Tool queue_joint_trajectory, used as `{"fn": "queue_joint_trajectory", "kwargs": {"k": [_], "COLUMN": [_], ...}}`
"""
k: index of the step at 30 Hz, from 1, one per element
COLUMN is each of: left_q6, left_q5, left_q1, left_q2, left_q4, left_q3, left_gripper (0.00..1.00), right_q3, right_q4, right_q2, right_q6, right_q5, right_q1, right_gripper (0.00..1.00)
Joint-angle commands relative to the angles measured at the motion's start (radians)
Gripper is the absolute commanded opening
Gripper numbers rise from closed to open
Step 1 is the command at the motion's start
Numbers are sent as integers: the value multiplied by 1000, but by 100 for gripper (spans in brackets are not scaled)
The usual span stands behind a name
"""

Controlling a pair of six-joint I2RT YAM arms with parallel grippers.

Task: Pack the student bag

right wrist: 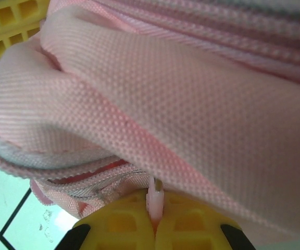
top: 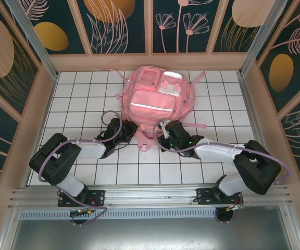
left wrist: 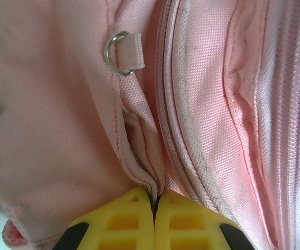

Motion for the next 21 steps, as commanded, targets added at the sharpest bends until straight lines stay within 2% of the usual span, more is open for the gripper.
{"fn": "queue_joint_trajectory", "kwargs": {"k": [1,4,6,9,11,13,15,21], "left_q6": [42,95,151,241,302,357,410,480], "left_q5": [91,63,39,13,9,11,14,41], "left_q1": [-37,-36,-37,-36,-37,-37,-37,-64], "left_q2": [-42,-79,-118,-176,-209,-240,-273,-333], "left_q4": [38,-47,-109,-217,-298,-374,-464,-600], "left_q3": [19,23,28,40,60,80,102,108], "left_gripper": [0,0,10,33,44,52,55,56], "right_q3": [49,19,-3,-33,-48,-73,-83,-88], "right_q4": [36,12,-1,11,27,66,53,-64], "right_q2": [-20,-72,-117,-159,-178,-208,-234,-376], "right_q6": [-3,-10,7,19,21,45,70,157], "right_q5": [-83,-42,-76,-212,-290,-352,-333,-253], "right_q1": [51,48,41,33,31,24,3,-123], "right_gripper": [4,15,24,31,33,42,46,46]}}
